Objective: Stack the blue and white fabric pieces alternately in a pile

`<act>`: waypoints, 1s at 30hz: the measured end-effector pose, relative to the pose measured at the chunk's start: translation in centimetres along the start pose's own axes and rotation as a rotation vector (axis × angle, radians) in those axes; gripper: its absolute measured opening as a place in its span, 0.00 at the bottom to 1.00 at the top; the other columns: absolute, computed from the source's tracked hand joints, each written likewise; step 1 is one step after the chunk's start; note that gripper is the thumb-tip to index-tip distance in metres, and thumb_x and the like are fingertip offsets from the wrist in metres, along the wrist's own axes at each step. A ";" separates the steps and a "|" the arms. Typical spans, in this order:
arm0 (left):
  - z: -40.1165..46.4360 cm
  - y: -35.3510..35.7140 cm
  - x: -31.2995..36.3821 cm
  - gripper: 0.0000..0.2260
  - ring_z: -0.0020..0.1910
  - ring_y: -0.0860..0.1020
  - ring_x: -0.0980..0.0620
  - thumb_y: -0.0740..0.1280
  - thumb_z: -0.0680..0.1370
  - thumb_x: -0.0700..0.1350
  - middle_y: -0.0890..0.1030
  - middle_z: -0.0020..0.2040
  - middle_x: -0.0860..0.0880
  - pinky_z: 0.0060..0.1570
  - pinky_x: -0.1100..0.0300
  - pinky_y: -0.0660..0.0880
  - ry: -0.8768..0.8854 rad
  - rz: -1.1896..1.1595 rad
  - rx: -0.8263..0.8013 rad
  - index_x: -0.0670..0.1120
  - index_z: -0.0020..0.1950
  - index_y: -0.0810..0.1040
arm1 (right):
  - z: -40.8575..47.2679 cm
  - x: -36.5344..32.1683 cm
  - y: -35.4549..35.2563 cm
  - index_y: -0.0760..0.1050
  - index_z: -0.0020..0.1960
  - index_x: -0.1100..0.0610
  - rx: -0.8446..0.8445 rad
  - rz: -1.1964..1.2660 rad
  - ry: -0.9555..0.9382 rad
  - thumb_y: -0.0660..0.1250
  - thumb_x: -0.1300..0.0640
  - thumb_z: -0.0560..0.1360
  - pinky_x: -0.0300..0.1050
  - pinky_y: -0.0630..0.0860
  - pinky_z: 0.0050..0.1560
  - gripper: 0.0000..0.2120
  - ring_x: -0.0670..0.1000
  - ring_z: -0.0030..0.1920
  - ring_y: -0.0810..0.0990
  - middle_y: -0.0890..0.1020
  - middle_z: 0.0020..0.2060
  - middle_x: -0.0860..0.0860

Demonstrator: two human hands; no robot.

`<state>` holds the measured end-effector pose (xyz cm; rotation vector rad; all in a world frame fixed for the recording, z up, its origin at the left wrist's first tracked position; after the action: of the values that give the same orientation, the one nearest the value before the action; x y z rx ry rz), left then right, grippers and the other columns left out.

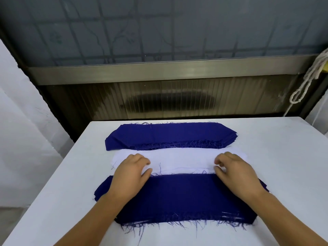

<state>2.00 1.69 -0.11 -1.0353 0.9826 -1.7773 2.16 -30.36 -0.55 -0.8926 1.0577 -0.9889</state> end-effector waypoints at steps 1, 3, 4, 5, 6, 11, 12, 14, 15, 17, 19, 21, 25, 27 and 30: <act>0.7 0.7 0.2 0.12 0.56 0.76 0.52 0.72 0.75 0.49 0.79 0.56 0.54 0.53 0.62 0.72 0.007 -0.018 -0.027 0.48 0.57 0.81 | 0.7 -0.5 0.4 0.75 0.51 0.50 -0.014 0.047 -0.029 0.66 0.54 0.75 0.37 0.68 0.42 0.05 0.46 0.47 0.75 0.76 0.47 0.42; 1.6 2.2 0.5 0.20 0.67 0.69 0.53 0.69 0.76 0.53 0.73 0.68 0.53 0.66 0.62 0.63 0.024 -0.060 -0.100 0.48 0.67 0.76 | 1.6 -1.1 1.4 0.75 0.57 0.51 -0.039 0.124 -0.056 0.67 0.55 0.75 0.36 0.68 0.50 0.10 0.46 0.53 0.74 0.74 0.54 0.43; 1.8 2.8 0.7 0.22 0.70 0.66 0.54 0.68 0.77 0.54 0.70 0.71 0.54 0.69 0.63 0.58 0.029 -0.083 -0.124 0.49 0.69 0.74 | 1.8 -1.1 1.8 0.75 0.58 0.51 -0.043 0.158 -0.055 0.66 0.55 0.75 0.35 0.68 0.53 0.12 0.46 0.55 0.73 0.73 0.56 0.43; 1.8 3.3 0.7 0.23 0.71 0.64 0.55 0.67 0.77 0.55 0.68 0.72 0.54 0.70 0.64 0.56 0.027 -0.107 -0.132 0.49 0.70 0.73 | 1.8 -1.0 2.2 0.74 0.60 0.51 -0.051 0.179 -0.047 0.66 0.55 0.76 0.35 0.68 0.55 0.13 0.46 0.57 0.73 0.73 0.58 0.44; 1.9 3.8 0.6 0.23 0.72 0.63 0.56 0.66 0.77 0.55 0.68 0.73 0.54 0.71 0.65 0.55 0.016 -0.128 -0.136 0.50 0.70 0.73 | 1.7 -0.7 2.6 0.74 0.61 0.52 -0.058 0.185 -0.041 0.65 0.54 0.76 0.36 0.68 0.57 0.14 0.46 0.58 0.72 0.72 0.59 0.44; 1.9 4.3 0.8 0.20 0.68 0.67 0.56 0.67 0.77 0.55 0.72 0.68 0.54 0.69 0.65 0.58 0.013 -0.145 -0.115 0.49 0.66 0.77 | 1.5 0.3 3.0 0.74 0.61 0.51 -0.074 0.154 -0.051 0.65 0.50 0.77 0.35 0.66 0.58 0.14 0.44 0.58 0.70 0.71 0.59 0.42; 1.9 4.4 1.0 0.20 0.68 0.67 0.56 0.67 0.76 0.54 0.73 0.68 0.54 0.68 0.65 0.58 0.016 -0.148 -0.112 0.49 0.66 0.77 | 1.5 0.4 3.0 0.74 0.61 0.51 -0.068 0.154 -0.051 0.65 0.50 0.76 0.35 0.66 0.57 0.14 0.44 0.58 0.70 0.71 0.59 0.42; 2.1 4.4 1.3 0.20 0.68 0.67 0.56 0.68 0.76 0.54 0.73 0.68 0.55 0.69 0.65 0.58 0.018 -0.156 -0.107 0.49 0.66 0.77 | 1.5 0.7 2.9 0.75 0.60 0.51 -0.063 0.155 -0.044 0.67 0.49 0.76 0.36 0.66 0.57 0.14 0.44 0.57 0.71 0.72 0.58 0.42; 2.2 4.4 1.4 0.20 0.68 0.67 0.56 0.68 0.76 0.54 0.73 0.68 0.55 0.69 0.65 0.58 0.021 -0.160 -0.103 0.49 0.66 0.77 | 1.4 0.8 2.8 0.75 0.60 0.51 -0.062 0.153 -0.039 0.67 0.49 0.76 0.36 0.66 0.57 0.14 0.44 0.57 0.71 0.72 0.58 0.42; 2.5 4.4 1.6 0.20 0.67 0.67 0.57 0.68 0.75 0.54 0.73 0.67 0.55 0.68 0.66 0.58 0.034 -0.164 -0.096 0.49 0.65 0.77 | 1.4 1.1 2.7 0.75 0.59 0.52 -0.054 0.142 -0.032 0.68 0.49 0.75 0.36 0.66 0.57 0.14 0.45 0.57 0.71 0.73 0.58 0.42; 2.8 4.3 1.8 0.19 0.66 0.69 0.56 0.68 0.75 0.54 0.74 0.66 0.55 0.66 0.67 0.58 0.062 -0.154 -0.085 0.48 0.64 0.78 | 1.3 1.3 2.5 0.76 0.58 0.52 -0.039 0.132 -0.020 0.69 0.49 0.75 0.37 0.66 0.57 0.14 0.45 0.57 0.72 0.73 0.58 0.43; 2.9 4.3 2.0 0.18 0.64 0.71 0.55 0.69 0.75 0.52 0.76 0.63 0.54 0.64 0.66 0.60 0.092 -0.140 -0.072 0.48 0.62 0.80 | 1.2 1.3 2.3 0.76 0.59 0.52 -0.029 0.131 -0.031 0.70 0.50 0.74 0.37 0.65 0.59 0.15 0.46 0.58 0.72 0.74 0.58 0.43; 2.4 4.1 2.0 0.11 0.54 0.79 0.54 0.73 0.72 0.49 0.81 0.55 0.55 0.54 0.64 0.70 0.128 -0.116 -0.016 0.48 0.53 0.83 | 1.1 0.9 2.4 0.79 0.60 0.52 -0.043 0.139 -0.115 0.70 0.54 0.74 0.36 0.62 0.64 0.15 0.45 0.61 0.74 0.77 0.58 0.43; 2.3 4.0 2.3 0.07 0.50 0.79 0.54 0.72 0.73 0.49 0.82 0.51 0.56 0.48 0.64 0.74 0.162 -0.089 0.004 0.49 0.49 0.83 | 1.0 0.8 2.4 0.81 0.58 0.53 -0.029 0.145 -0.128 0.70 0.56 0.74 0.36 0.65 0.62 0.12 0.45 0.59 0.76 0.79 0.57 0.43; 2.3 3.9 2.5 0.07 0.48 0.78 0.55 0.66 0.77 0.49 0.81 0.48 0.56 0.46 0.61 0.77 0.197 -0.044 0.008 0.49 0.45 0.82 | 1.0 0.6 2.2 0.82 0.51 0.54 0.055 0.124 -0.181 0.71 0.60 0.74 0.37 0.70 0.55 0.07 0.47 0.52 0.79 0.82 0.51 0.44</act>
<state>4.30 -2.43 -2.12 -0.8954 1.0778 -1.9457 3.66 -30.10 -2.53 -0.8447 0.9168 -0.8144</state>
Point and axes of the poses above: each hand's wrist, its own z-axis towards the middle knuckle, its own y-axis out of the palm, x = y × z, the point moved 3 cm from there along z, towards the middle knuckle
